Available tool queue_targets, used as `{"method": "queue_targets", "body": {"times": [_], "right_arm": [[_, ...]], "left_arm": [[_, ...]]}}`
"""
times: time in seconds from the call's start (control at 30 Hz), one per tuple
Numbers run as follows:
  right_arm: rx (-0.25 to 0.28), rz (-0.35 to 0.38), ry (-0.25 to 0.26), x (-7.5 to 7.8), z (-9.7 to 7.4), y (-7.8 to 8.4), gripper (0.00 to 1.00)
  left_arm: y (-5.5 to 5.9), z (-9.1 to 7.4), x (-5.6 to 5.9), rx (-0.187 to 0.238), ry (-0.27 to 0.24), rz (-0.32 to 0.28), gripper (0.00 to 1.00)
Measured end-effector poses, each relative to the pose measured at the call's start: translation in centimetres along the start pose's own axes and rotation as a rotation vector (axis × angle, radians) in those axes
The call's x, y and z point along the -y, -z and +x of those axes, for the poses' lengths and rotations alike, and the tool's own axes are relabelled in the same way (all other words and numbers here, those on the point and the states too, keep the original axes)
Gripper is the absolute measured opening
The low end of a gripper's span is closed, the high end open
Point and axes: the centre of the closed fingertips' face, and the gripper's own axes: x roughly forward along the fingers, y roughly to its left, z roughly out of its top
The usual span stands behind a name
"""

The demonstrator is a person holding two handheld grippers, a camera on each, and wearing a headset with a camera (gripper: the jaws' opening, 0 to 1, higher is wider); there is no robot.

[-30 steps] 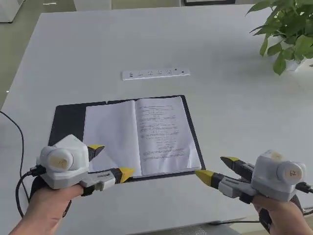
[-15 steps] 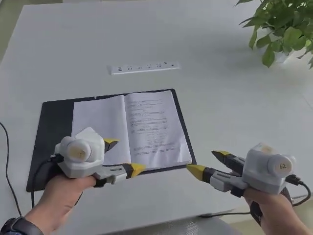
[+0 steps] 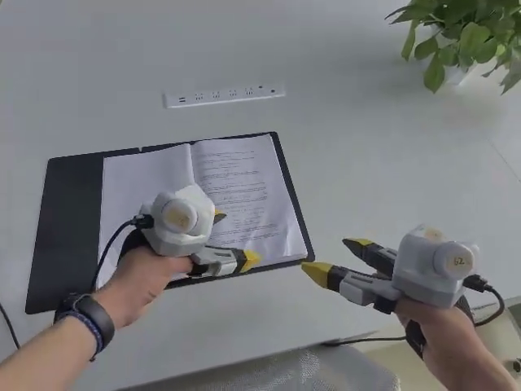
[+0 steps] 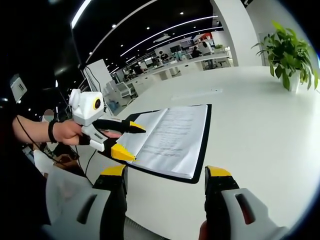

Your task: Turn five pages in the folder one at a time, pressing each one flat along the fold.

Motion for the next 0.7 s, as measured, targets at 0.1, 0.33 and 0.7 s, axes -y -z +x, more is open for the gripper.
{"method": "queue_targets", "body": {"times": [0.1,0.33,0.7], "right_arm": [[-0.002,0.005,0.002,0.1,0.1,0.0,0.61],[-0.013,0.009,-0.006,0.1,0.9,0.2,0.61],[-0.018,0.024,-0.018,0.4,1.4,0.2,0.61]], "left_arm": [[0.1,1.6,-0.1,-0.01,-0.001,-0.003,0.61],[0.6,4.9,-1.5,-0.014,-0.082,-0.098,0.59],[1.3,7.8,0.4,-0.038,-0.086,-0.041,0.59]]}}
